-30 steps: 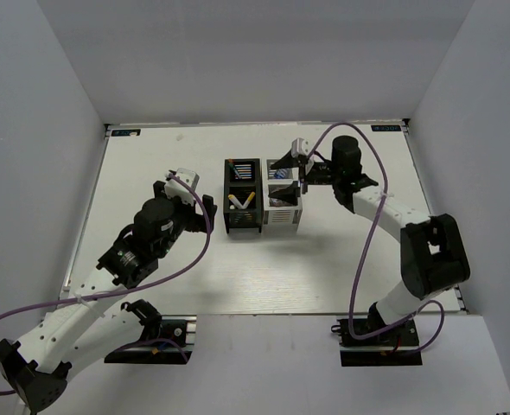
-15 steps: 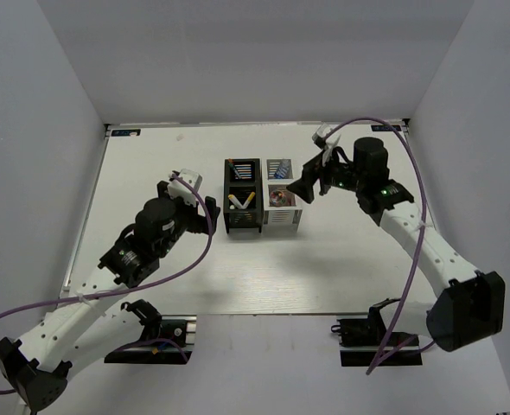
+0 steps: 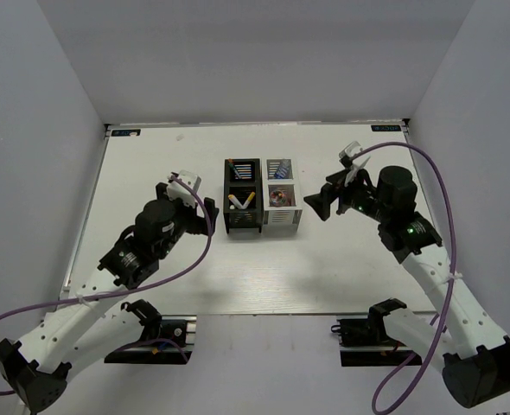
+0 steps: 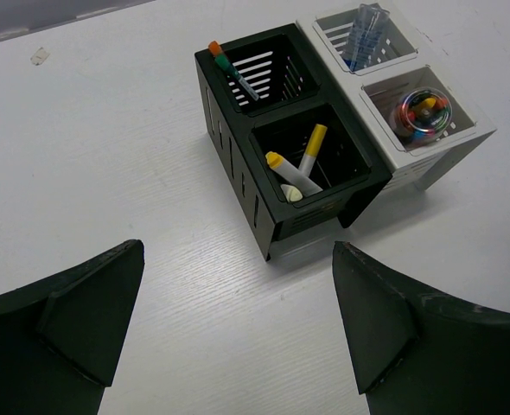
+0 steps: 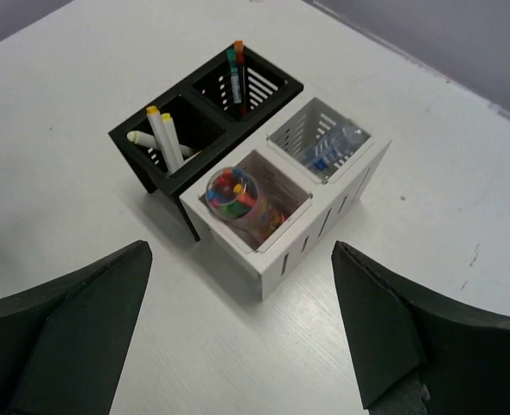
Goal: Sort the stationery into containers
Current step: Reset both arms
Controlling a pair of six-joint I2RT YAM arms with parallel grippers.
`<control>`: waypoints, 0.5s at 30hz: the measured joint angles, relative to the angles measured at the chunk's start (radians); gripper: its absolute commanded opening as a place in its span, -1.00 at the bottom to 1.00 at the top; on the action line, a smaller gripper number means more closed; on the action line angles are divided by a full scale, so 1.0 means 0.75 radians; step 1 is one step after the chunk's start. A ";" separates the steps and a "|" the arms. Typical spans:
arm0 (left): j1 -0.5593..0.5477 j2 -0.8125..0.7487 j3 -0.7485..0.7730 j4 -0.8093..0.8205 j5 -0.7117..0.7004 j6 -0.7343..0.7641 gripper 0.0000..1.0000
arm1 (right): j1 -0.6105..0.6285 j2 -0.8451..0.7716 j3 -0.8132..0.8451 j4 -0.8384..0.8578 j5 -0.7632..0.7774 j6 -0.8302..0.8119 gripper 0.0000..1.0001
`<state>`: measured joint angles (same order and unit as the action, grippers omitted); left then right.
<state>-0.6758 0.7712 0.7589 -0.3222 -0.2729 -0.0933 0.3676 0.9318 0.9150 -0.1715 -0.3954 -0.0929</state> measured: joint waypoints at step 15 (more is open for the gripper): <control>0.000 -0.140 -0.054 -0.015 0.012 0.019 0.99 | 0.001 -0.085 -0.136 -0.005 0.012 0.009 0.81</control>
<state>-0.6758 0.6659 0.7181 -0.3332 -0.2638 -0.0792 0.3679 0.8677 0.8131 -0.1749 -0.3862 -0.0860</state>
